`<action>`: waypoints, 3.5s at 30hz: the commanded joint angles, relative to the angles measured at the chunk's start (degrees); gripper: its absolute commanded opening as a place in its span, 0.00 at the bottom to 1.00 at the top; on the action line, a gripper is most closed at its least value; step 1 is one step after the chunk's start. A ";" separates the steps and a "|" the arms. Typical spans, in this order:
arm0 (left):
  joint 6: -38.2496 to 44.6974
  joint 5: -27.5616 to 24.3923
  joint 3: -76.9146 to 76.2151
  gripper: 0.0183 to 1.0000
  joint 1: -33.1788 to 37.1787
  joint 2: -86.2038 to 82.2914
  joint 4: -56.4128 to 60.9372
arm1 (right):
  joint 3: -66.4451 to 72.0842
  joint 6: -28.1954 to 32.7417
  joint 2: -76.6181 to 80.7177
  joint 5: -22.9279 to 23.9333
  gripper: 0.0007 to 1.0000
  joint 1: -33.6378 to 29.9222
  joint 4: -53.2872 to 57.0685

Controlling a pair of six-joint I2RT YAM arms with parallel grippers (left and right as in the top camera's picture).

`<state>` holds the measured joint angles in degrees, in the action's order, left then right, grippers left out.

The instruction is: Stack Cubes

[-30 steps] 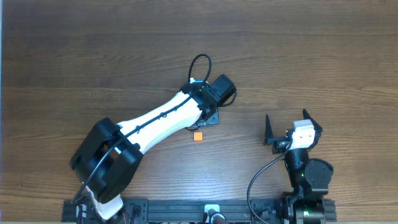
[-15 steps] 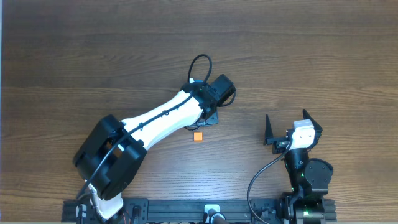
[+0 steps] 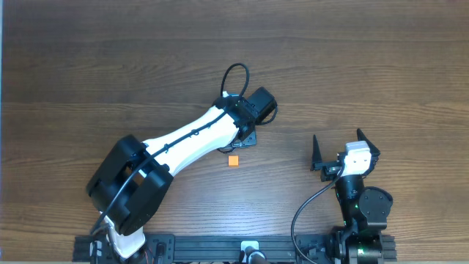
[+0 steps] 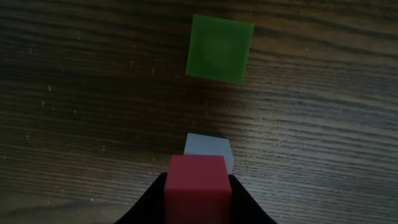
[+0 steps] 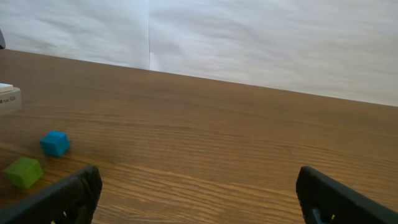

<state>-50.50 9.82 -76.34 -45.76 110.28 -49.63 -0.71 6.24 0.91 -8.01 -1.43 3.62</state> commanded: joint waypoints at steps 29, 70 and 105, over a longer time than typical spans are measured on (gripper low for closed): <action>0.66 -0.13 -0.46 0.17 0.39 2.49 1.03 | 0.39 0.24 -0.26 0.20 0.99 0.31 0.07; -0.92 -9.60 5.11 0.74 -4.22 -1.55 -2.56 | 0.39 0.24 -0.26 0.20 0.99 0.31 0.07; -2.89 -11.50 7.87 0.20 -2.45 -1.66 -0.28 | 0.39 0.24 -0.26 0.20 0.99 0.31 0.07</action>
<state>-53.15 -1.54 -68.86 -48.36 110.02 -49.87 -0.71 6.22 0.91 -8.01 -1.43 3.62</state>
